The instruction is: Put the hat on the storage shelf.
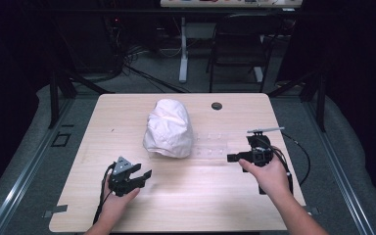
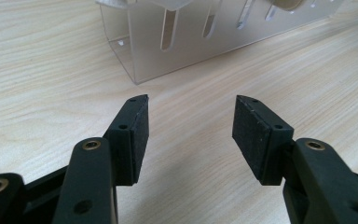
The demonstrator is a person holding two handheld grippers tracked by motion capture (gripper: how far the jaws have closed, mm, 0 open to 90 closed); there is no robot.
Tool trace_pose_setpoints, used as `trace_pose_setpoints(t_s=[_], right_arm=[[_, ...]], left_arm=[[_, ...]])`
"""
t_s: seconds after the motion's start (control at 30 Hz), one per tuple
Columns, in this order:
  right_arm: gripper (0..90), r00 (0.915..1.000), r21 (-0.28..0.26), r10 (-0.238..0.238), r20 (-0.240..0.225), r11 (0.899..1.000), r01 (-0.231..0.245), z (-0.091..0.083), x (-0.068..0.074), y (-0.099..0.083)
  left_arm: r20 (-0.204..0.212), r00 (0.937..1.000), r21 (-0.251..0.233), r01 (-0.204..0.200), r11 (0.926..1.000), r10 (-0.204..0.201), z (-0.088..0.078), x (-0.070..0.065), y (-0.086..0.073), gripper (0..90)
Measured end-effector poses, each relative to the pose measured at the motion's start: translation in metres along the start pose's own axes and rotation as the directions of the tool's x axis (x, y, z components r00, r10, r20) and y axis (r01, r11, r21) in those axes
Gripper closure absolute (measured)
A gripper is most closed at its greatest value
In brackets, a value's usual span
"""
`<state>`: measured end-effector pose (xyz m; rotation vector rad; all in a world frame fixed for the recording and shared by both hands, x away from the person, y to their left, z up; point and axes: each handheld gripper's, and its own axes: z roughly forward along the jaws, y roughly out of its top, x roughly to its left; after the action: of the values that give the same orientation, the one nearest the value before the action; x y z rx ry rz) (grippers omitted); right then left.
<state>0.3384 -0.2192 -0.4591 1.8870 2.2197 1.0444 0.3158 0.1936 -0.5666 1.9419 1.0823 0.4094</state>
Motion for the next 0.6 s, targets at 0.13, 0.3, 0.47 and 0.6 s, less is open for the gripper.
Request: trace_pose_setpoints(t_s=[0.13,0.3,0.47,0.6], right_arm=[[52.2,0.9997,-0.005,-0.014,0.019,1.000,0.014,0.010,-0.008,-0.023],[51.6,0.9998,-0.008,-0.016,0.010,1.000,0.016,0.023,-0.020,-0.045],[50.9,0.9976,-0.035,-0.048,0.050,0.998,0.050,0.033,-0.027,-0.064],[50.2,0.9932,-0.115,-0.083,0.081,0.989,0.092,0.035,-0.031,-0.079]], left_arm=[[-0.004,1.0000,-0.001,-0.006,1.0000,0.006,0.002,-0.001,0.000,46.1],[-0.004,0.9999,0.001,-0.012,0.9999,0.012,0.003,-0.002,-0.001,45.5],[-0.002,0.9999,-0.003,-0.015,0.9999,0.015,0.004,-0.004,0.000,45.2],[0.000,0.9999,0.001,-0.016,0.9999,0.016,0.004,-0.002,-0.001,44.4]])
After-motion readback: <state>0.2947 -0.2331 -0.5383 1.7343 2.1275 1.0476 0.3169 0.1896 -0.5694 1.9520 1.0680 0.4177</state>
